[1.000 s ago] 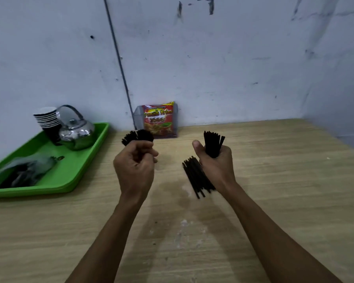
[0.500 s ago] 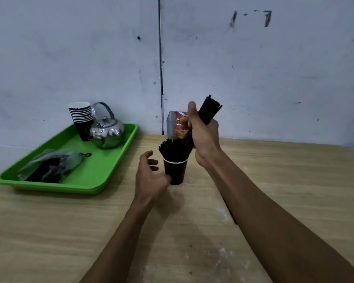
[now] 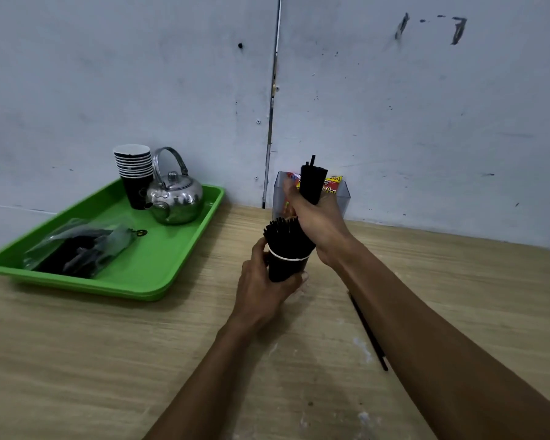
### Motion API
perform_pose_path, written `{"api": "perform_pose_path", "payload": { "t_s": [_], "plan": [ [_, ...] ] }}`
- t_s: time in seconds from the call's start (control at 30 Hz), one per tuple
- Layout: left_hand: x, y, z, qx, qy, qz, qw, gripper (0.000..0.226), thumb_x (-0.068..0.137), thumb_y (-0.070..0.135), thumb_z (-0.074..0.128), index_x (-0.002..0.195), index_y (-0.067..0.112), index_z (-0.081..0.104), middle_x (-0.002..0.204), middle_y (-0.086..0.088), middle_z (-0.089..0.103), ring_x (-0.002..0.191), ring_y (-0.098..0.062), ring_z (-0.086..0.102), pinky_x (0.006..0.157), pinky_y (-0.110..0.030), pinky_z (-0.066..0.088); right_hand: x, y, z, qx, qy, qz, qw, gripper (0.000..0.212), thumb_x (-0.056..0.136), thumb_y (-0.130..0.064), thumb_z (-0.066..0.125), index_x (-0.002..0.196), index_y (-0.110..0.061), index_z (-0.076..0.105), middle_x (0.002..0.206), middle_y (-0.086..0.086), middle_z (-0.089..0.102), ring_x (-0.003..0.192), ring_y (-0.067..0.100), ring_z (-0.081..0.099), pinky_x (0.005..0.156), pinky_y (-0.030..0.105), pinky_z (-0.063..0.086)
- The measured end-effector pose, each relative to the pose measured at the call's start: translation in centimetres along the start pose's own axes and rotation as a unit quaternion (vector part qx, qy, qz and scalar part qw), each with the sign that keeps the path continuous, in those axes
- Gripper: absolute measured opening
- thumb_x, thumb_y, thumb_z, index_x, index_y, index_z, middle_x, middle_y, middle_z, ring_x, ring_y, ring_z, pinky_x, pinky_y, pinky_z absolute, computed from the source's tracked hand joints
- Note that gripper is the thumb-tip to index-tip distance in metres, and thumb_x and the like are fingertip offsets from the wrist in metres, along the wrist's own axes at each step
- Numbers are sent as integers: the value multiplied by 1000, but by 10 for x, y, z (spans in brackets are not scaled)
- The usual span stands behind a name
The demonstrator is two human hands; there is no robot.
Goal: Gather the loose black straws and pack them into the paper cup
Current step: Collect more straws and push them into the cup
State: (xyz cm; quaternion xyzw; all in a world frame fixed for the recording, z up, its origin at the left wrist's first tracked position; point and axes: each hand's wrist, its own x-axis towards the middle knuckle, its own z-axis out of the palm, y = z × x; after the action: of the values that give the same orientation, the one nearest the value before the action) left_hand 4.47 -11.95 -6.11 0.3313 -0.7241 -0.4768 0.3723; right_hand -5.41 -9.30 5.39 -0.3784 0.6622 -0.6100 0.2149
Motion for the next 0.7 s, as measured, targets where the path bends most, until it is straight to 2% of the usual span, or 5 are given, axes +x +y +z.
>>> {"api": "perform_pose_path", "payload": {
  "t_s": [0.1,0.23,0.4,0.53,0.7],
  "plan": [
    [2,-4,2,0,0,-3,1000,74,62,61,74,126,33,51,112,9,67,100,-16,68,84,-48,56,-2,1,0,48,20,9,999,39,88,-50,64,74,-15,56,68,9,50,62,18,50,63,30,41],
    [5,-10,5,-2,0,3,1000,67,66,63,73,124,37,51,113,10,67,104,-17,66,85,-50,56,-1,0,-3,126,38,7,991,36,91,-43,64,65,-21,53,69,9,52,63,18,53,65,28,46],
    [8,-17,7,2,-3,6,1000,66,67,66,71,123,40,48,116,10,66,109,-19,64,87,-51,55,-1,13,-2,37,0,17,999,39,90,-46,63,69,-15,55,65,2,53,60,12,52,63,25,43],
    [9,-19,7,-8,-4,9,1000,64,68,63,72,124,41,49,117,11,66,110,-18,63,87,-51,55,1,17,-4,-29,-24,2,999,40,90,-41,65,61,-14,57,59,-3,57,46,1,52,51,10,41],
    [9,-20,7,-13,-4,5,1000,65,68,65,70,124,40,49,118,11,65,111,-17,62,89,-50,54,3,15,-7,-35,-60,14,997,30,84,-33,75,92,-4,71,83,-1,72,69,2,66,64,17,47]
  ]
}}
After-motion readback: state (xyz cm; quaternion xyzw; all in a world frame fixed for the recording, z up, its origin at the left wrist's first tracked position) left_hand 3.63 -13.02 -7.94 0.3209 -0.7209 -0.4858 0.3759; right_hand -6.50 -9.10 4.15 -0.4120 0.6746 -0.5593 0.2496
